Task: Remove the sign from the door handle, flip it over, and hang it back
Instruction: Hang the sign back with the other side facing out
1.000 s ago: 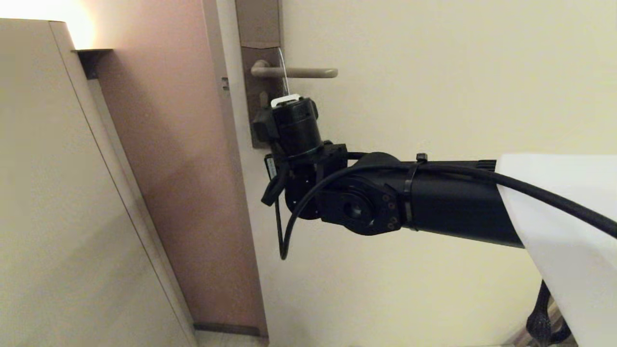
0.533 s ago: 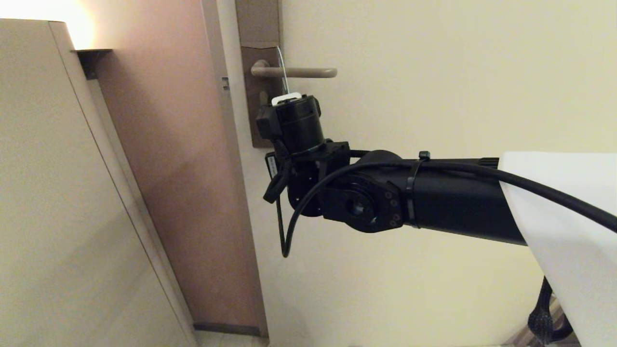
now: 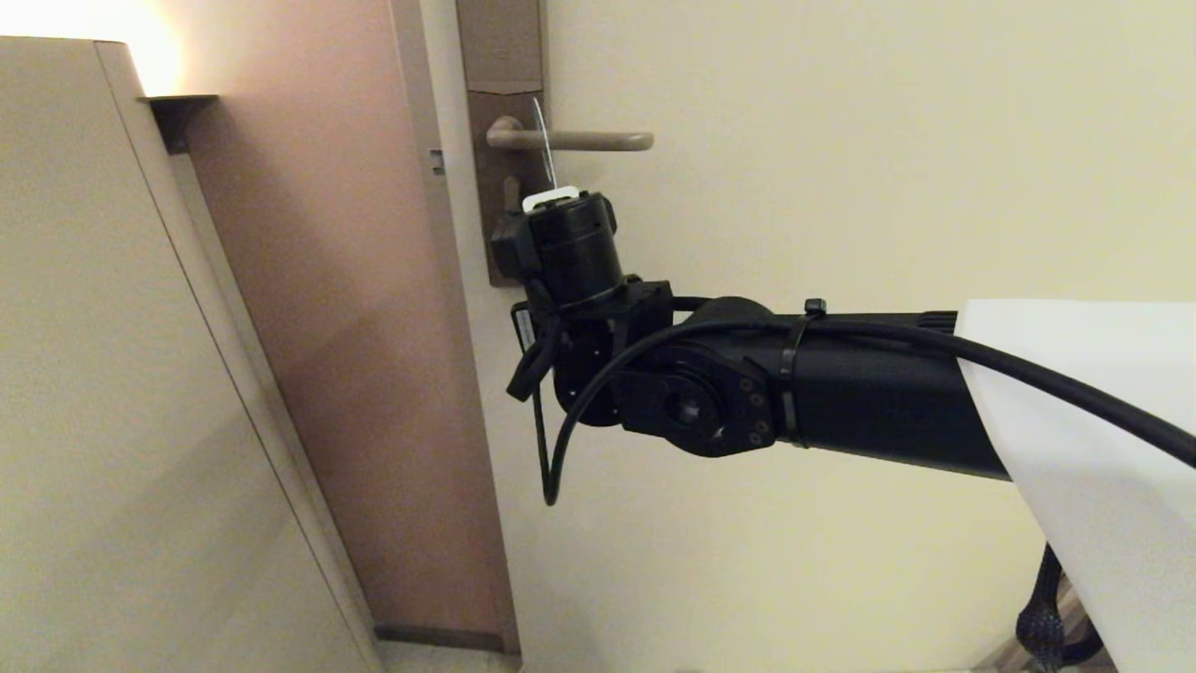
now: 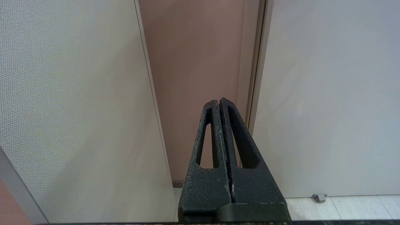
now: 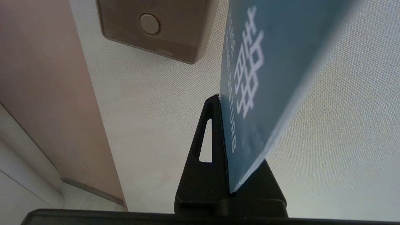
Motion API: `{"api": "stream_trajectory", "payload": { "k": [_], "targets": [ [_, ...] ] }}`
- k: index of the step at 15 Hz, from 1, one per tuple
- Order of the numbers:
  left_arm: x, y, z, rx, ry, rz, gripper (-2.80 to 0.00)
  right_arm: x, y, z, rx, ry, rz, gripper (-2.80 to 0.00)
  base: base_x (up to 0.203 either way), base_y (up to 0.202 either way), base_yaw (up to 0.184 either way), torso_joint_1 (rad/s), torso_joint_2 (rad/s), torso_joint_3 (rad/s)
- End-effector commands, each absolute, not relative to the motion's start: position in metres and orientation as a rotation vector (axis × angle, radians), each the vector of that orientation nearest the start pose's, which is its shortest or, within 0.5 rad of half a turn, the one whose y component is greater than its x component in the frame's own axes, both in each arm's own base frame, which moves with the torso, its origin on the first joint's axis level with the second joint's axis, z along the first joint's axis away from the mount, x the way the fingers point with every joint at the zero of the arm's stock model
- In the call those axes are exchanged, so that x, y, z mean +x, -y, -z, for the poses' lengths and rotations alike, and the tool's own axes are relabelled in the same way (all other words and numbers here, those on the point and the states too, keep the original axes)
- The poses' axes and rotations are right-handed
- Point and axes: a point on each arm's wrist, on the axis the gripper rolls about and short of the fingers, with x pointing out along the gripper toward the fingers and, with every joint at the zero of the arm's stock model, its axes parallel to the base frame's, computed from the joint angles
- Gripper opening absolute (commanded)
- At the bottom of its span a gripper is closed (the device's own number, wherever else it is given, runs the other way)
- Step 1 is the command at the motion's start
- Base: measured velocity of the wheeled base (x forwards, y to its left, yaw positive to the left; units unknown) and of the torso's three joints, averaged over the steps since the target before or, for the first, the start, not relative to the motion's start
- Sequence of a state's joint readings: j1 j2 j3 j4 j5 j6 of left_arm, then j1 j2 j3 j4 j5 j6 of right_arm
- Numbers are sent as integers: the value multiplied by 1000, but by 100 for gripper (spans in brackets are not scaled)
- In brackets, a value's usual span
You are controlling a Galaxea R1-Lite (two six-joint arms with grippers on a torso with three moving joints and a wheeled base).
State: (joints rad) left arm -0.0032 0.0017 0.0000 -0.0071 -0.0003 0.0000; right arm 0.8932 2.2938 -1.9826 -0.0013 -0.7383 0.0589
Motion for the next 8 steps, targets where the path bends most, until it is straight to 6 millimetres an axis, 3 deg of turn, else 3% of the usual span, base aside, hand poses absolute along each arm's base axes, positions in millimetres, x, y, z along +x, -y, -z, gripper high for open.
{"api": "stream_trajectory", "payload": {
  "k": [1,3,4,8],
  "targets": [
    [-23,0,-76,0,6,3,-280,312,-367,-211,-170,-220,-147,-280,0,0,0,0,0,0],
    [-23,0,-76,0,6,3,-280,309,-369,-211,-168,-220,-155,-280,0,0,0,0,0,0],
    [-23,0,-76,0,6,3,-280,308,-370,-211,-168,-220,-157,0,0,0,0,0,0,0],
    [-23,0,-76,0,6,5,-280,305,-373,-209,-171,-223,-166,0,0,0,0,0,0,0]
  ]
}}
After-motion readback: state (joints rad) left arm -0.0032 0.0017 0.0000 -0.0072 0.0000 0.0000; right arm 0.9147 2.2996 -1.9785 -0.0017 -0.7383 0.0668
